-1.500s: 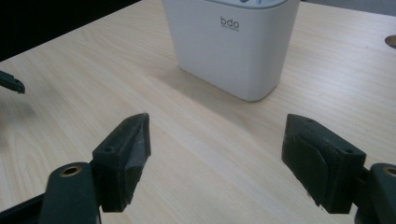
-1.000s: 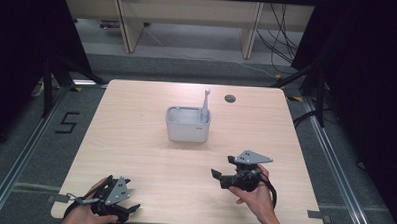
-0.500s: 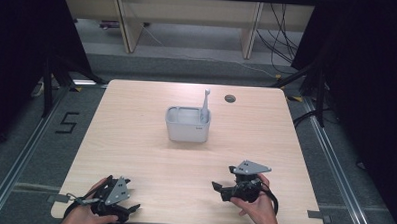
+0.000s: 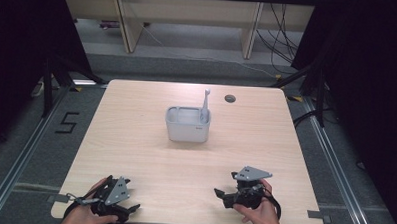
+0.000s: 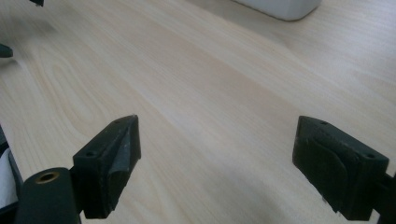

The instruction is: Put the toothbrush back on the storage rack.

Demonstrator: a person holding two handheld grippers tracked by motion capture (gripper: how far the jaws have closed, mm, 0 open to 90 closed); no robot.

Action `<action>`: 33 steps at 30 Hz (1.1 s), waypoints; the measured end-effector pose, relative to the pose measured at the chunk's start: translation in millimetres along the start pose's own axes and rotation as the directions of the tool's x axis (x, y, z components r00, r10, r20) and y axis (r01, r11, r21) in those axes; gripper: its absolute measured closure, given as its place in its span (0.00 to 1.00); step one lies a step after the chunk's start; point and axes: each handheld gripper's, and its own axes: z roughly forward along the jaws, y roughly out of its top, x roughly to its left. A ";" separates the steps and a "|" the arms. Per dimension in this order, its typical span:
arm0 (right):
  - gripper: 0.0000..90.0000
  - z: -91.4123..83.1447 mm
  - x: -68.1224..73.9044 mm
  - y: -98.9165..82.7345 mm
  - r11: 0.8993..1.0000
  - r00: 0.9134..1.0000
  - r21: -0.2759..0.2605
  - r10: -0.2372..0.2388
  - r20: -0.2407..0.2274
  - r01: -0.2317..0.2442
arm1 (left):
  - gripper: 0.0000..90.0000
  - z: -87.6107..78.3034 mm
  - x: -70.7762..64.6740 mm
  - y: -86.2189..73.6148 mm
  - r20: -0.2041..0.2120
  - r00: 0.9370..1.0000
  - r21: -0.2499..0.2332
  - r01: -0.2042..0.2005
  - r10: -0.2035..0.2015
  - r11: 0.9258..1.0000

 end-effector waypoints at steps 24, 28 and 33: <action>0.18 -4.5 2.8 -12.7 0.996 1.000 0.089 -0.019 0.011 0.018 | 0.18 -0.3 0.0 0.0 -0.002 1.000 -0.001 -0.002 0.002 1.000; 0.18 -2.6 4.3 -13.9 0.997 1.000 0.082 -0.005 0.017 0.004 | 0.18 -0.3 -0.1 0.1 -0.002 1.000 -0.001 -0.002 0.002 1.000; 0.18 -2.9 5.4 -13.5 0.994 1.000 0.105 0.001 0.010 -0.002 | 0.18 -0.4 -0.1 0.1 -0.002 1.000 -0.002 -0.002 0.002 1.000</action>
